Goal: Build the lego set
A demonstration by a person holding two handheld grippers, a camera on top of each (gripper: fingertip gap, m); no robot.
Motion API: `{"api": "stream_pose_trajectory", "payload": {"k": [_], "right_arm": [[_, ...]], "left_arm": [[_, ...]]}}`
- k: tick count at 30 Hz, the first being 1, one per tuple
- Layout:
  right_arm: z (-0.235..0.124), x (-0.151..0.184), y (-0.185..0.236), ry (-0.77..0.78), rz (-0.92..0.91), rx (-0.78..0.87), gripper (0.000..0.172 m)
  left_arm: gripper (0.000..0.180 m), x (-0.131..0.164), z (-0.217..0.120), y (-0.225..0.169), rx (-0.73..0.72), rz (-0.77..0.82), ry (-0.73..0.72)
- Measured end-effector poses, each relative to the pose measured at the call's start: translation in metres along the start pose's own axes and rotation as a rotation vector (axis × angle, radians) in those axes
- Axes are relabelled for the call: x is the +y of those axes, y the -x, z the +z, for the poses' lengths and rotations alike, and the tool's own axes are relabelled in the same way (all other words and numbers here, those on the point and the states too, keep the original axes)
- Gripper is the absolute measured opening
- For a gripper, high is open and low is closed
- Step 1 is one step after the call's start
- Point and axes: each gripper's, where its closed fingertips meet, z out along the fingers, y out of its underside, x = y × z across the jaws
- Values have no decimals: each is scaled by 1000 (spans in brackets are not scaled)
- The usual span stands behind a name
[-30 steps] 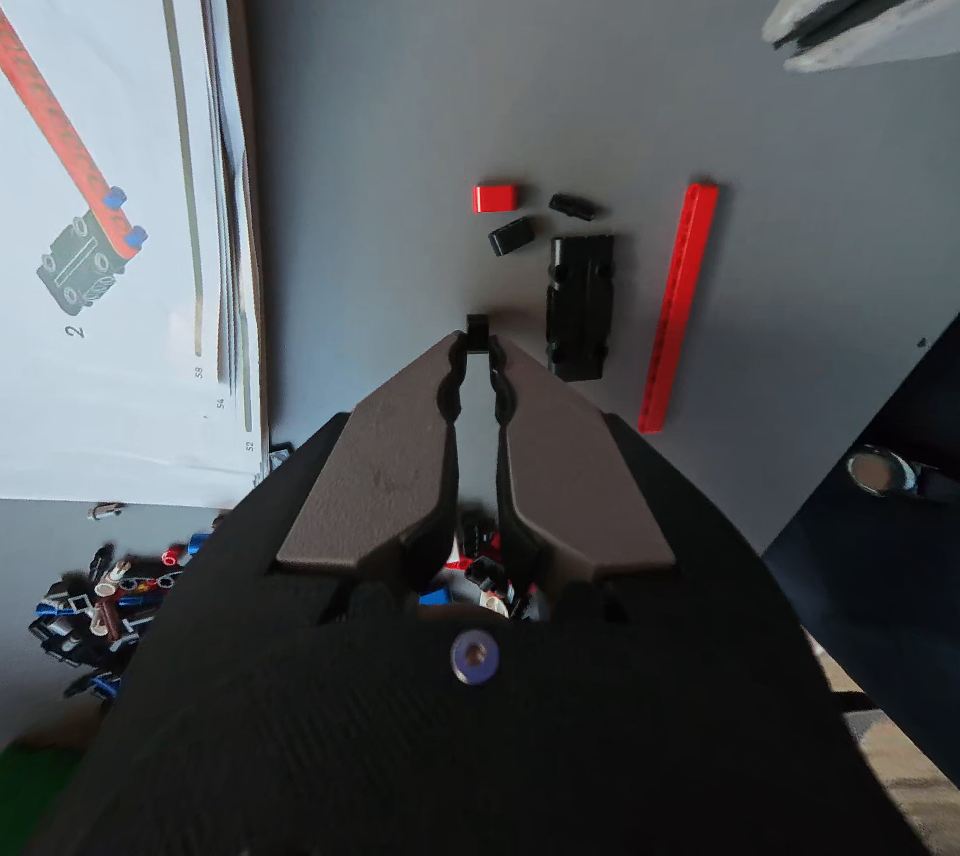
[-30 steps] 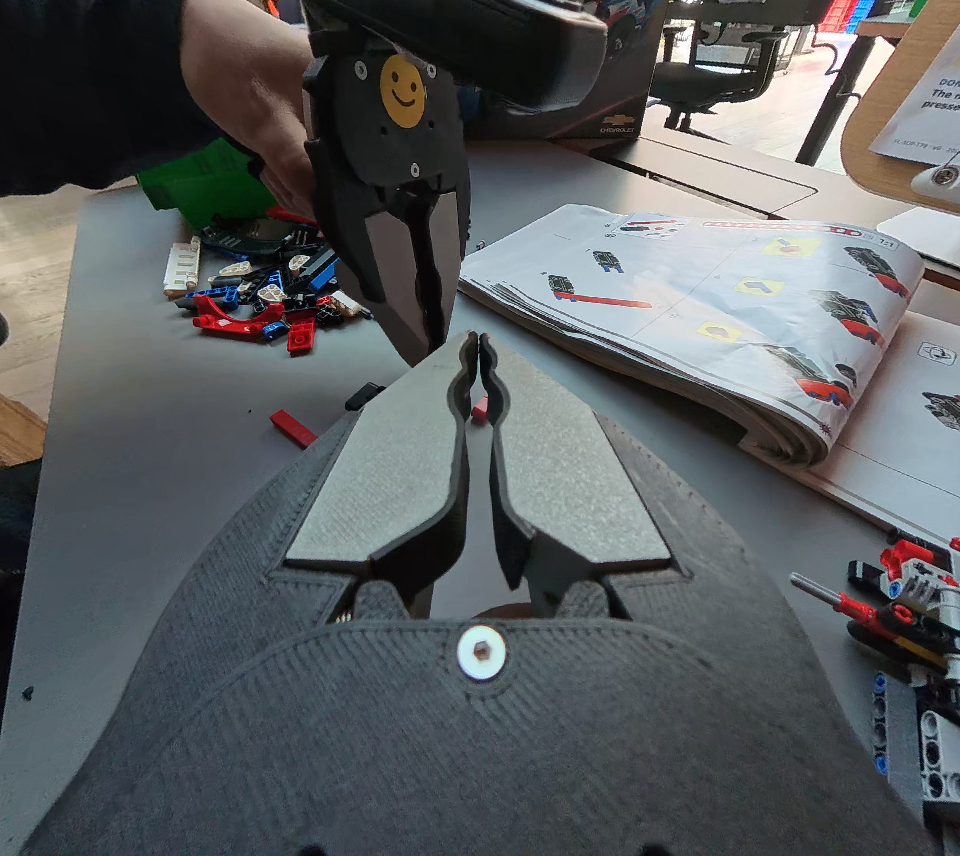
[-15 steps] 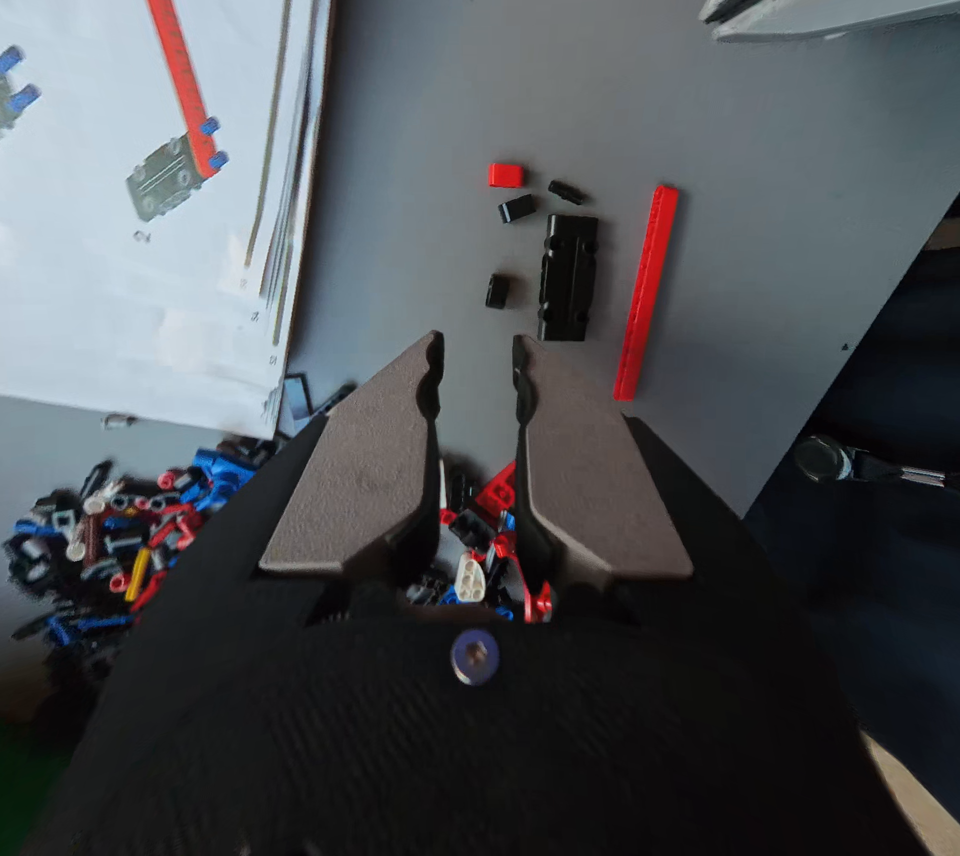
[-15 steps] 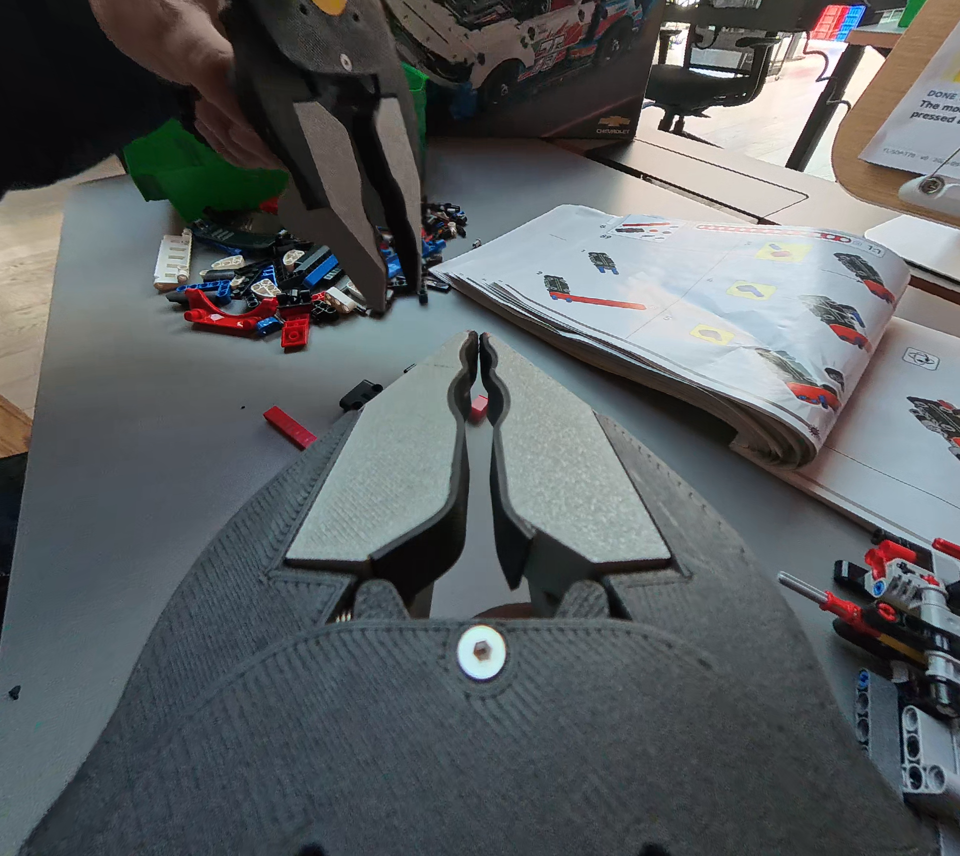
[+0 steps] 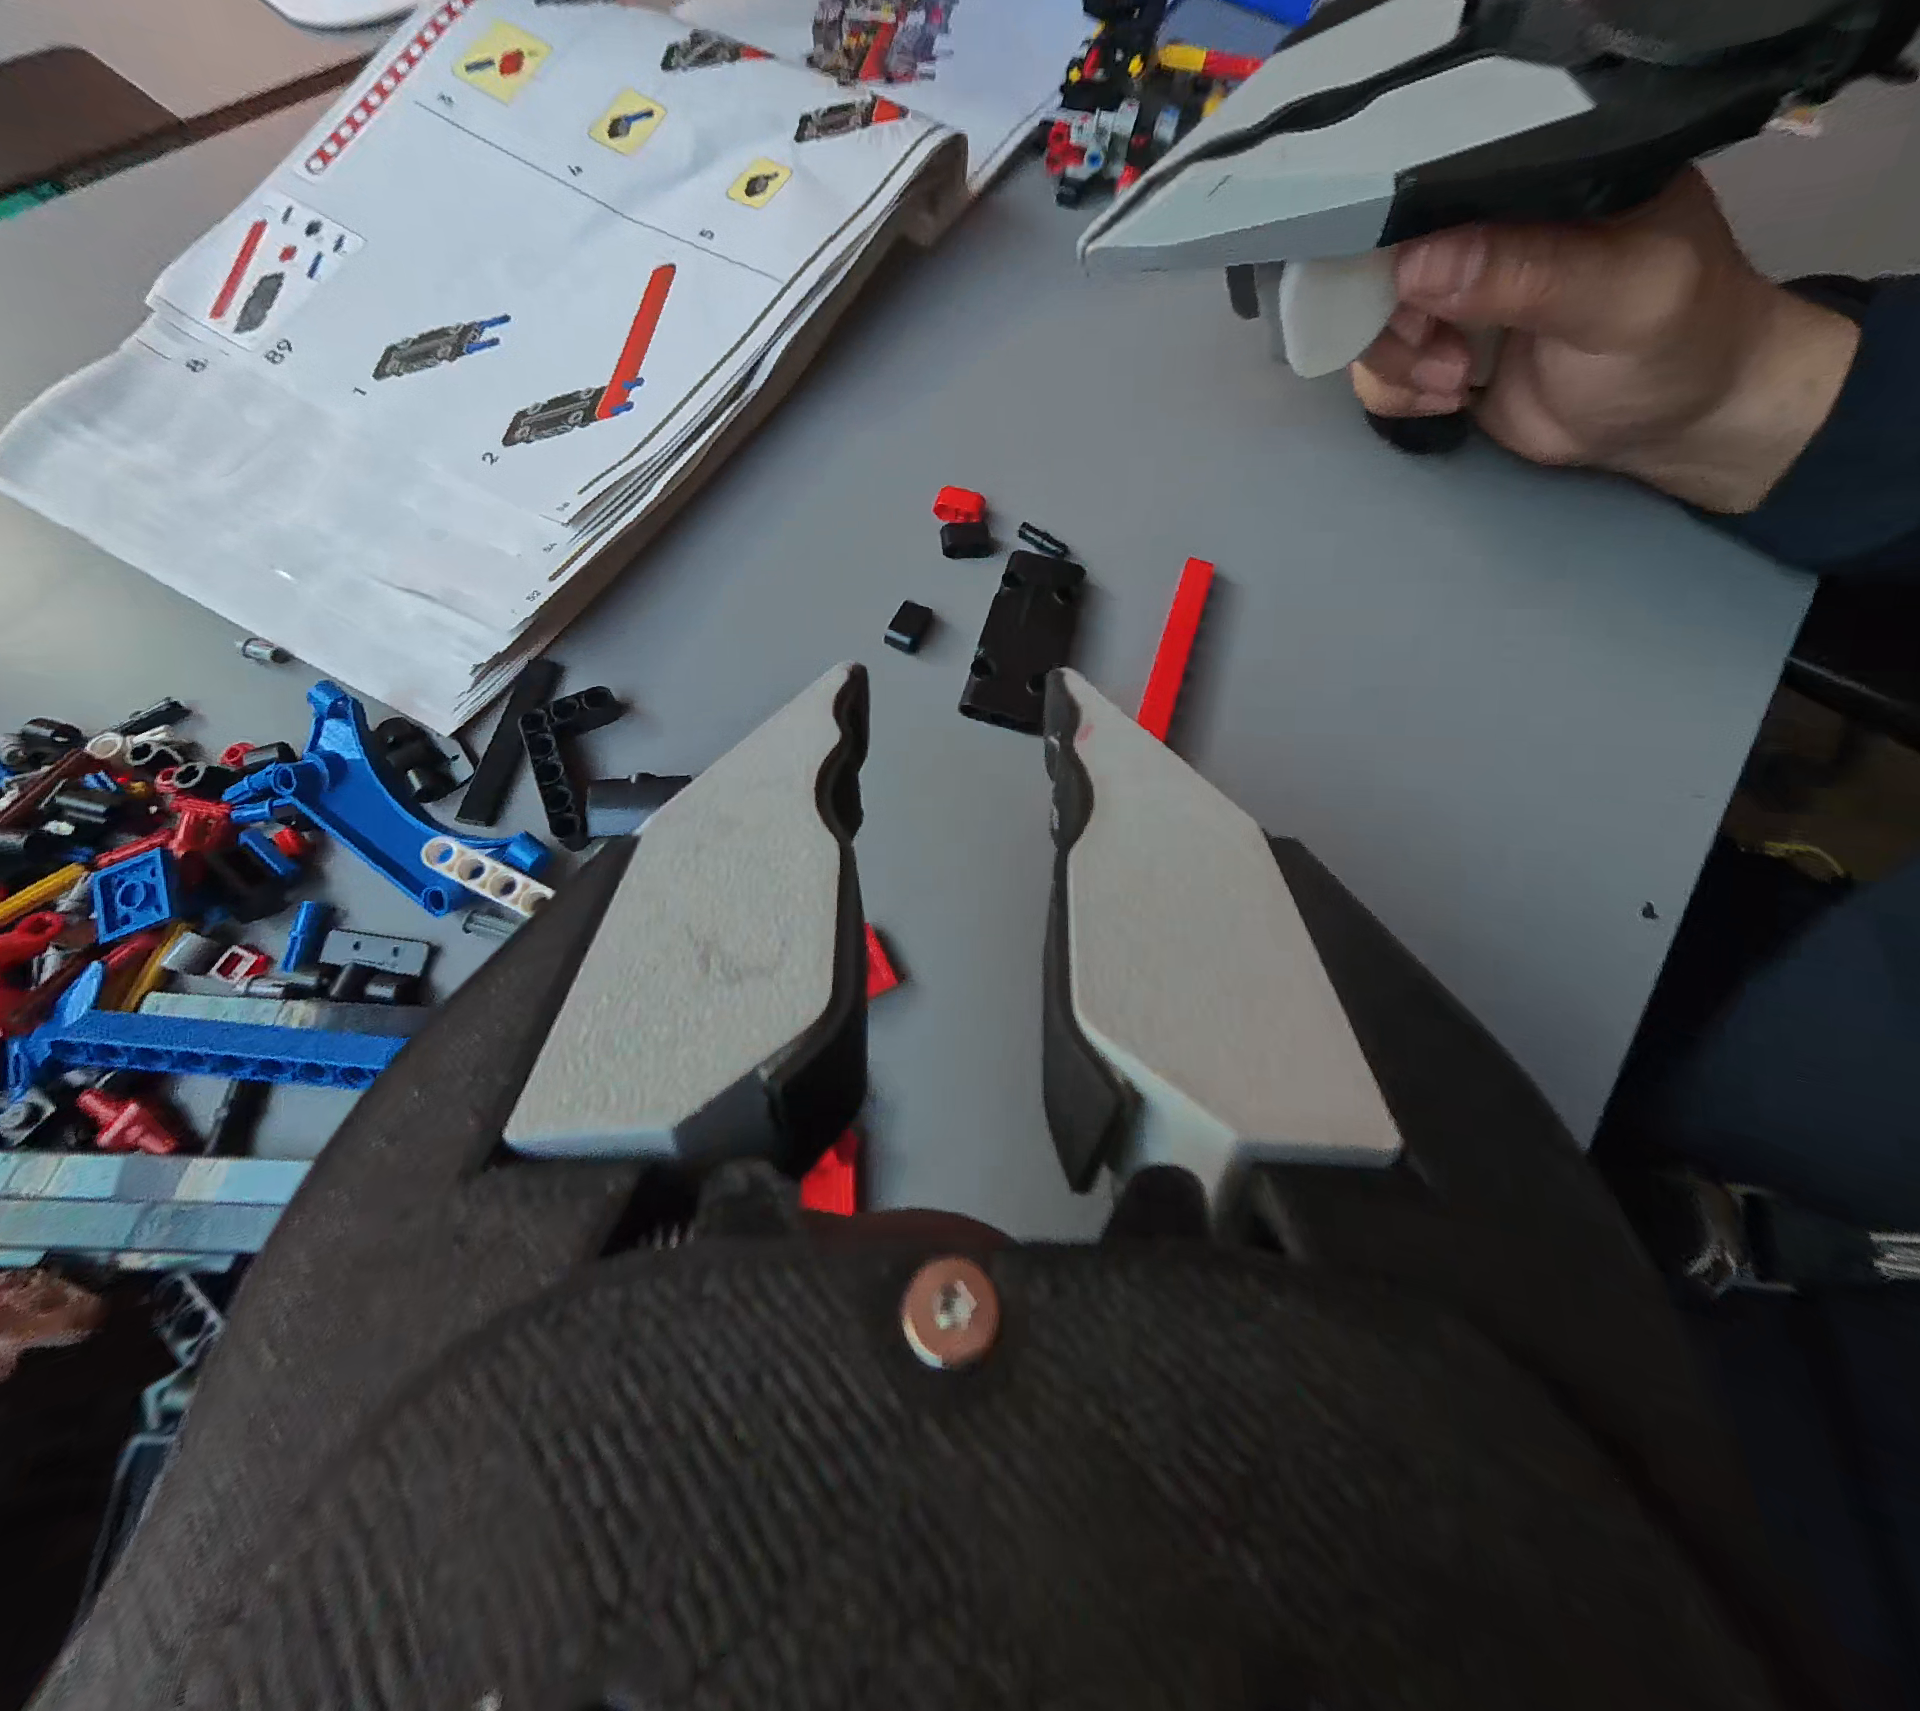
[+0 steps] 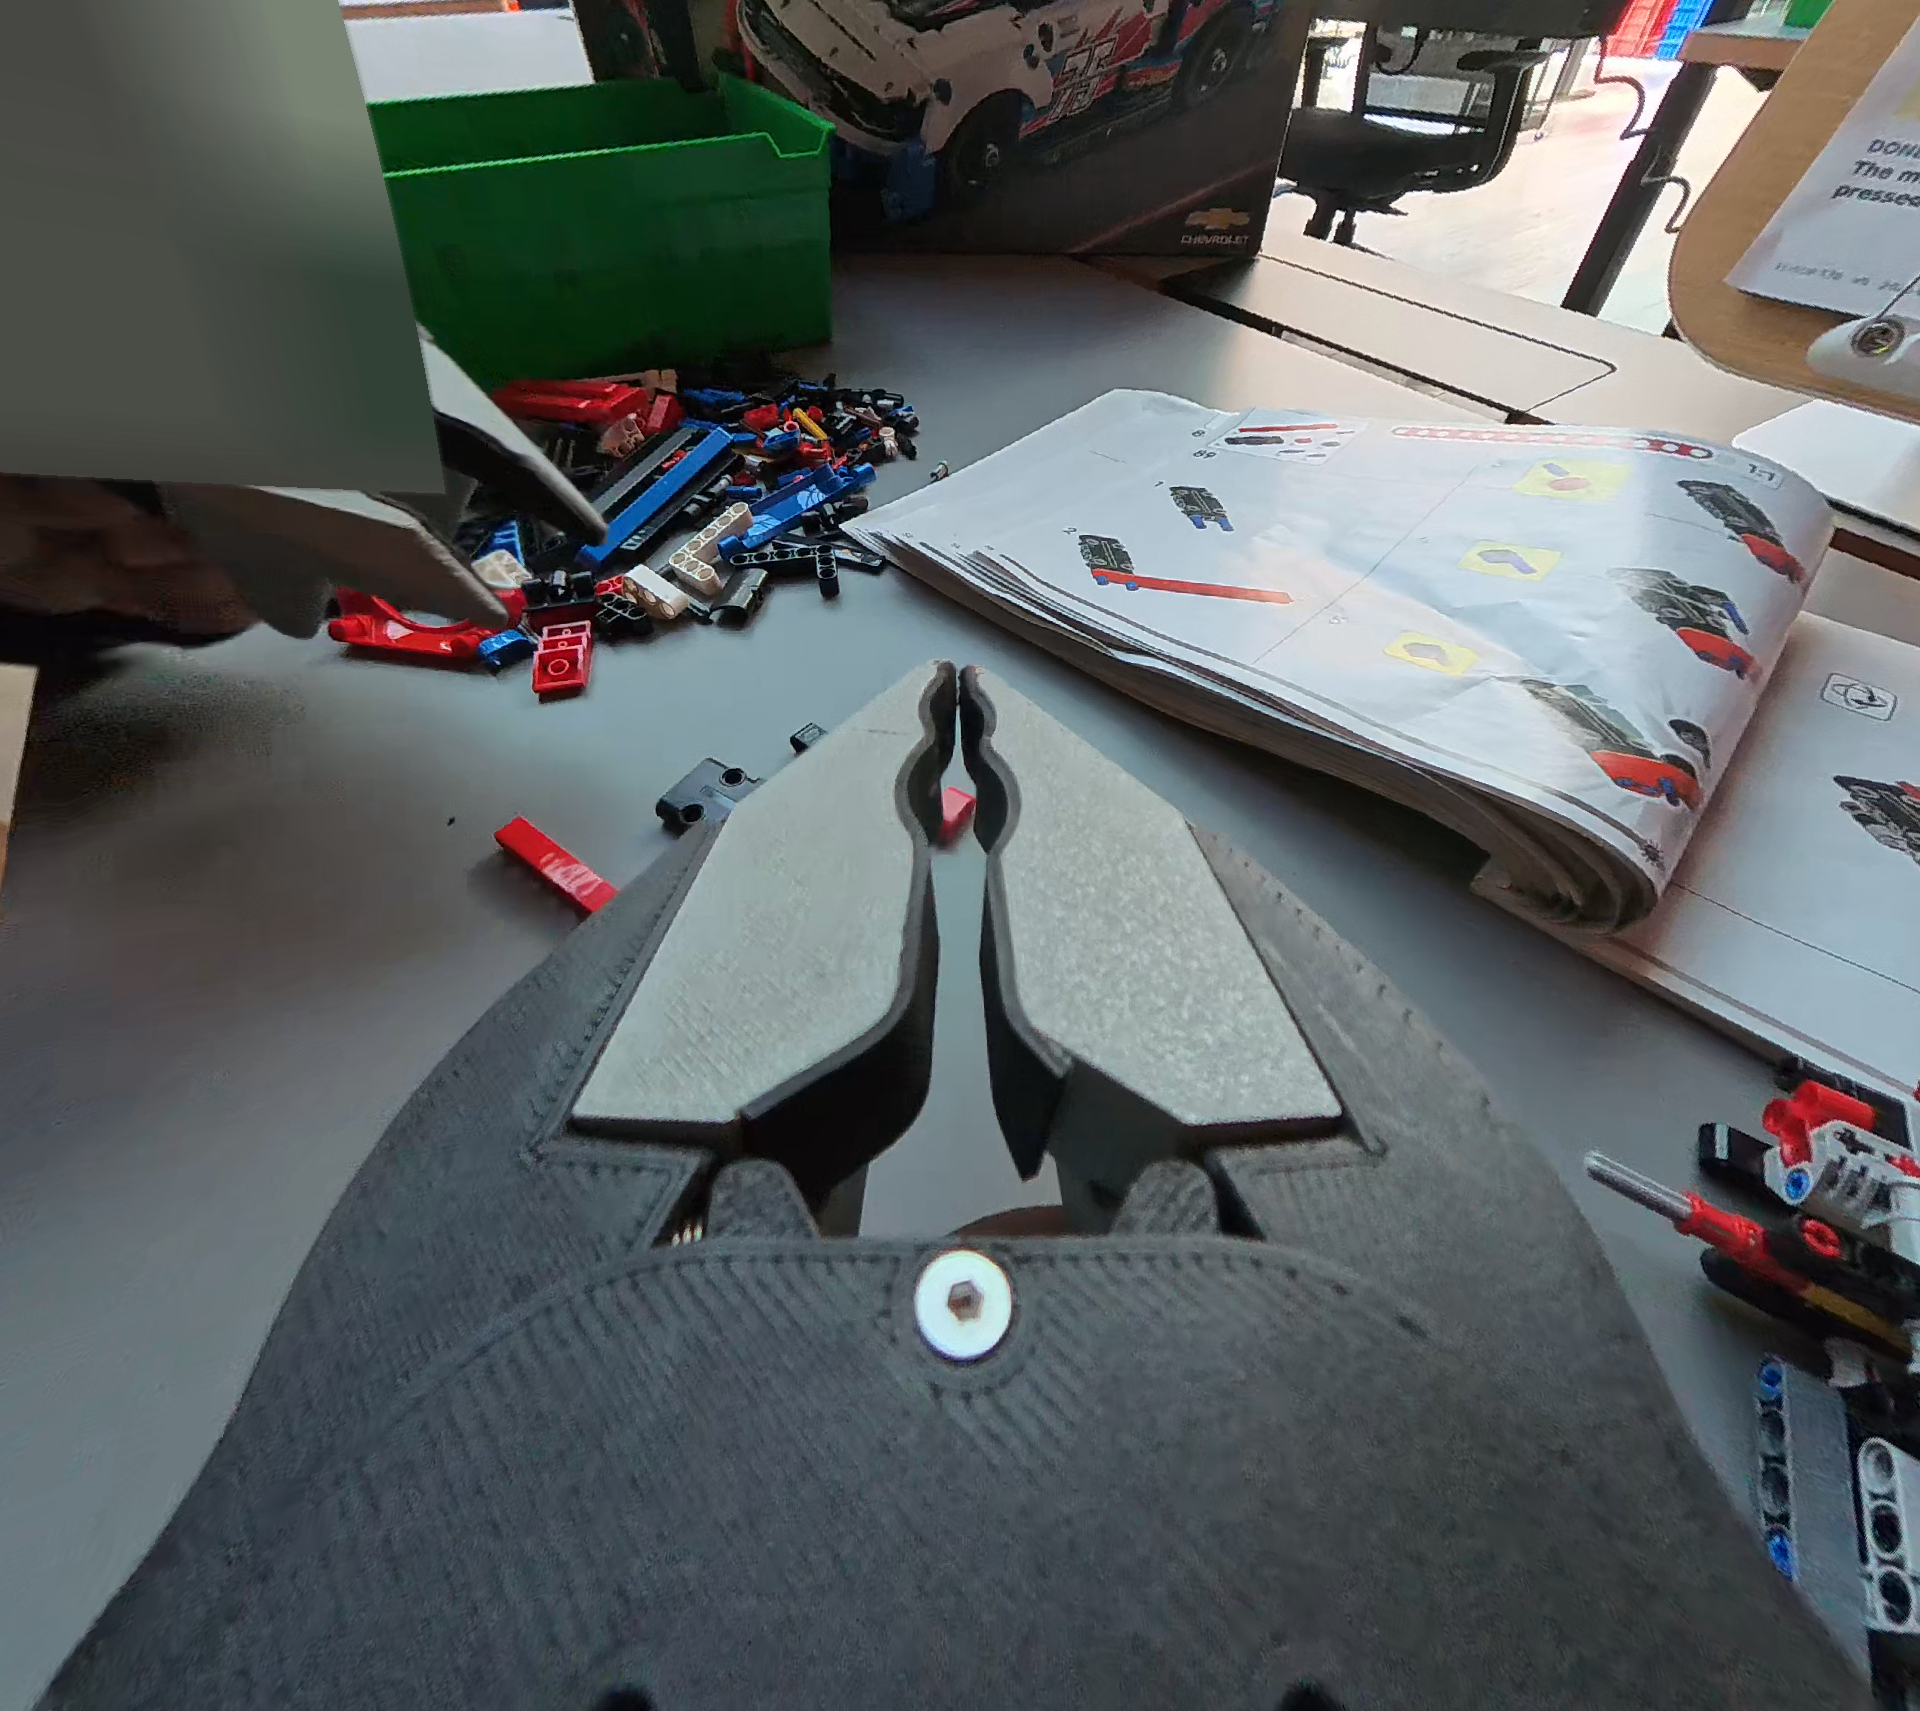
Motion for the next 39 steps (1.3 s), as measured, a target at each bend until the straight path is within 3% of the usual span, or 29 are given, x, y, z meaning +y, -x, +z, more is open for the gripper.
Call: {"api": "stream_pose_trajectory", "payload": {"k": [5,9,13,19,39], "right_arm": [[3,-3,-3,-19,-12,22,0],[5,-6,-7,-31,-22,31,0],[9,-7,-12,-30,-35,57,0],[14,-8,-19,-30,-37,79,0],[19,-22,-31,-126,22,70,0]], "left_arm": [[30,-16,-12,-11,26,30,-217],[27,-21,-23,-32,62,108,-312],[27,-11,-22,-41,79,175,-313],[26,-13,-21,-43,142,142,-325],[27,-20,-16,-39,150,147,-348]]}}
